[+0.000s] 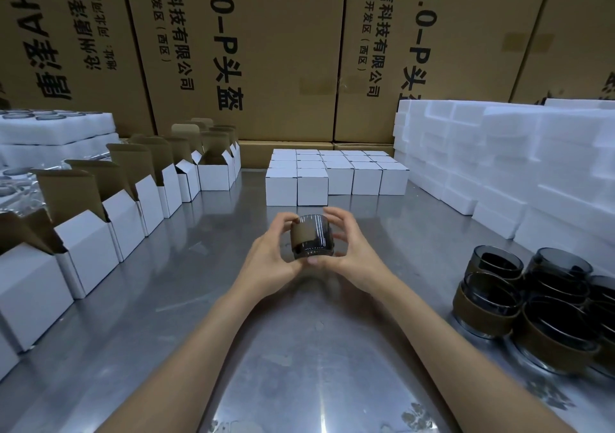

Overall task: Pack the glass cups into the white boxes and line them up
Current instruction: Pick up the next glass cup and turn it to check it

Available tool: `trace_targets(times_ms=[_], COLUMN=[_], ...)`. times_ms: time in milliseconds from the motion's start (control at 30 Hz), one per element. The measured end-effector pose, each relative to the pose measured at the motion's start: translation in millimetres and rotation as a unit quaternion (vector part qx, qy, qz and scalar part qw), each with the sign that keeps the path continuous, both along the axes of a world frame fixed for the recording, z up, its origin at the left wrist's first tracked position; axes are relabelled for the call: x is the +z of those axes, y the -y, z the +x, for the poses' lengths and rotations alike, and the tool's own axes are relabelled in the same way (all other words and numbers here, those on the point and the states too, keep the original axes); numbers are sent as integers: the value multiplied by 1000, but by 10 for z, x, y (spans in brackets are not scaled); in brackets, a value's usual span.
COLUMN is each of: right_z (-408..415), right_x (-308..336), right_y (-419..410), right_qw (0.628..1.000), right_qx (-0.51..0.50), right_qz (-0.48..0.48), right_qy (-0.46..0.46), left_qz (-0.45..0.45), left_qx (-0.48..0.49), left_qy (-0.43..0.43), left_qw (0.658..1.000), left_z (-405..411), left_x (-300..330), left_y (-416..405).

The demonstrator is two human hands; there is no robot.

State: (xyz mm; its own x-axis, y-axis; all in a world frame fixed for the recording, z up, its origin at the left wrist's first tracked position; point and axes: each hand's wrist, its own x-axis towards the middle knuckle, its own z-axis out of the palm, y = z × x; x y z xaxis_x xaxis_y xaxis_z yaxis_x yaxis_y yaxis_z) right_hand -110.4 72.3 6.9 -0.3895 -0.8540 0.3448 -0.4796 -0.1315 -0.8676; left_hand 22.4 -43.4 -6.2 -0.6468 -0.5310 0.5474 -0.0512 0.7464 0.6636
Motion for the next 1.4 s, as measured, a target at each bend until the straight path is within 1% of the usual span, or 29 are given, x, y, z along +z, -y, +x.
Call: trace_targets(times_ms=[67, 133, 233, 300, 367, 467, 533, 567, 633, 733, 767, 833, 867, 933, 1033, 1100, 1200, 1233, 1333, 1400], right_z=[-1, -3, 9, 6, 4, 2, 0, -2, -4, 15, 20, 17, 13, 11, 5, 8, 10, 14, 21, 24], right_x=[-14, -22, -22, -20, -27, -54, -65, -63, -49, -23, -23, -28, -31, -35, -43, -40, -44, -46, -35, -12], right_y=[8, 7, 5, 4, 9, 21, 28, 30, 24, 13, 12, 9, 6, -2, 11, 22, 37, 37, 18, -3], right_qw=[999, 999, 998, 998, 999, 999, 998, 997, 997, 998, 998, 997, 998, 1000, 999, 999, 998, 998, 998, 1000], right_qx=[2, -15, -31, -33, -19, 2, -3, -10, -26, -41, -48, -55, -48, -21, -1, -15, -41, -46, -27, -5], right_qz=[-11, -27, -47, -46, -26, -2, -10, -19, -40, -53, -50, -28, -13, 9, -8, -28, -41, -41, -30, 8], right_qy=[36, 38, 1, -23, -28, 32, 68, 72, 61, 13, -7, -39, -39, -9, 43, 40, -16, -30, -37, 1], left_qz=[17, 13, -69, -94, -64, -7, 21, 29, 19, -45, -49, -25, -6, 27, 58, 48, -28, -41, -17, 2], left_qx=[-1, -9, -6, 5, 18, 14, 6, 3, -9, -5, 1, 11, 11, 3, -3, -7, 9, 13, 5, 1], left_qy=[5, 17, 15, 10, 13, 8, 2, 4, 5, 8, 11, 23, 26, 25, 18, 22, 35, 33, 27, 26], left_qw=[1000, 1000, 997, 996, 998, 1000, 1000, 1000, 1000, 999, 999, 999, 1000, 999, 998, 999, 999, 999, 999, 1000], left_z=[-7, -11, -23, -21, -5, 14, 8, 4, -2, -15, -17, -12, -9, 2, 15, 16, 15, 16, 34, 45], left_x=[-23, -13, 15, 33, 33, 4, -6, -1, 19, 48, 49, 37, 30, 23, 30, 45, 71, 76, 74, 65], left_y=[16, -7, -14, -18, -15, -2, -3, -10, -32, -42, -48, -59, -61, -64, -59, -74, -85, -84, -89, -87])
